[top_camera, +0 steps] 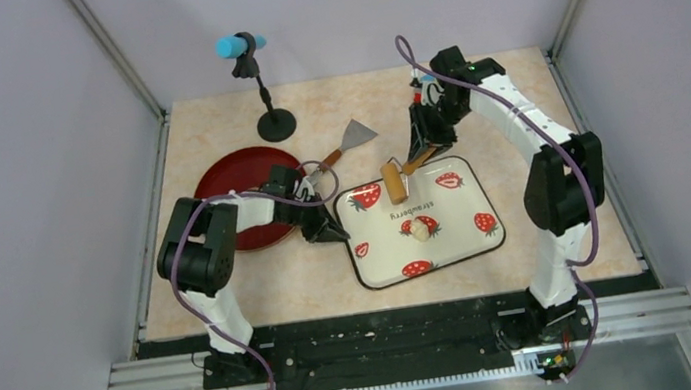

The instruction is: Roll out the dumpling wrappers from the dough

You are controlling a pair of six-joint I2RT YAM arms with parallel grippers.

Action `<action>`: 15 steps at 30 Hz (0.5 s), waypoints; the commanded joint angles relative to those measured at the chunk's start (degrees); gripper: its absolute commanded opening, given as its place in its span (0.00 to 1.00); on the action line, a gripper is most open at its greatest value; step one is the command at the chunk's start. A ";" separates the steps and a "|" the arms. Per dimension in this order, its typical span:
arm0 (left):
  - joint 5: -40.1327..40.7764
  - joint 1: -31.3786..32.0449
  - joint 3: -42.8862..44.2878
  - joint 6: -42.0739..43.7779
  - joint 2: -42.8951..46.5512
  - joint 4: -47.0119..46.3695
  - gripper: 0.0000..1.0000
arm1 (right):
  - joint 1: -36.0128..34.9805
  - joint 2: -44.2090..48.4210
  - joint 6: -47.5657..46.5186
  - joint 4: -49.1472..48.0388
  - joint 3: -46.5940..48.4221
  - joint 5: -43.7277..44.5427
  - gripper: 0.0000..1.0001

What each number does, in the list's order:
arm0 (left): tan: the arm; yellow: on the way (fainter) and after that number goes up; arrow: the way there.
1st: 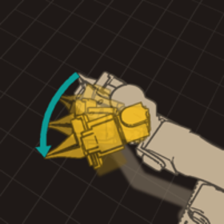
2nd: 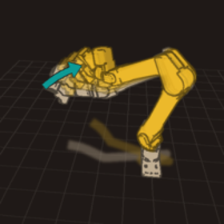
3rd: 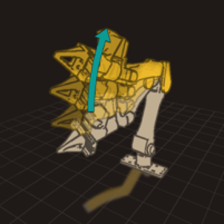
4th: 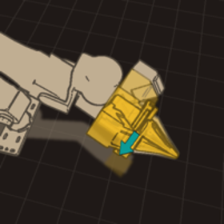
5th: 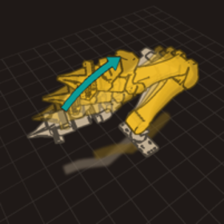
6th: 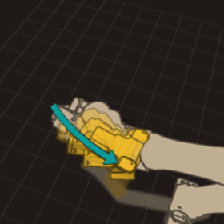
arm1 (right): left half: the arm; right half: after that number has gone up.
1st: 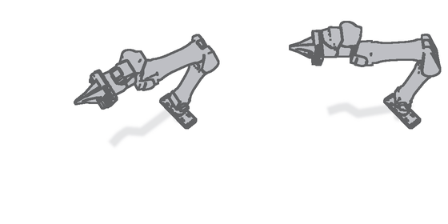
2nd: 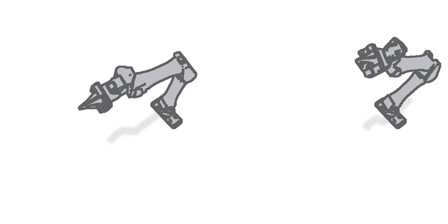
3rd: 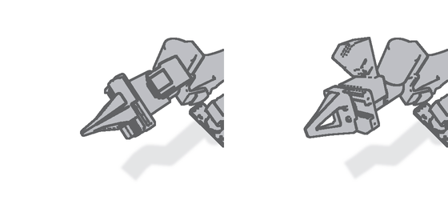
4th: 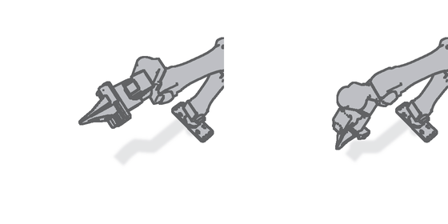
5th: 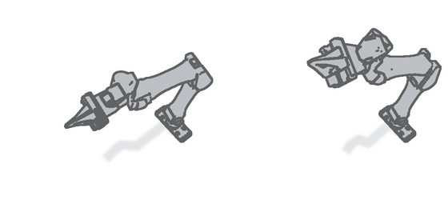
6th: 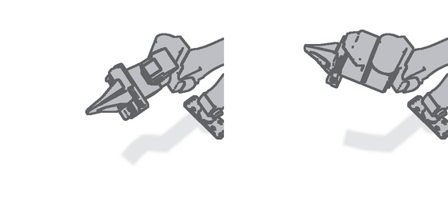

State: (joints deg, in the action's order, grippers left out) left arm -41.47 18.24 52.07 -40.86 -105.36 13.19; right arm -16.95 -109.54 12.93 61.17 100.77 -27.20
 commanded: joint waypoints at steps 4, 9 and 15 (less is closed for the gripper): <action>5.00 1.29 0.46 -0.58 -3.01 -1.63 0.00 | -0.16 5.34 -2.67 8.11 6.39 4.87 0.00; 5.16 1.63 -0.45 -0.28 -3.85 -2.56 0.00 | -2.76 8.35 -2.00 10.57 3.36 8.65 0.00; 4.54 1.67 -0.47 -0.06 -5.02 -3.43 0.00 | -6.86 10.99 -0.90 11.50 -0.97 12.64 0.00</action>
State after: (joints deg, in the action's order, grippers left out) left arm -42.19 18.83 52.42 -40.82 -106.24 12.45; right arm -21.02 -102.67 11.16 70.74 101.47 -17.19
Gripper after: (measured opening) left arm 0.039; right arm 0.322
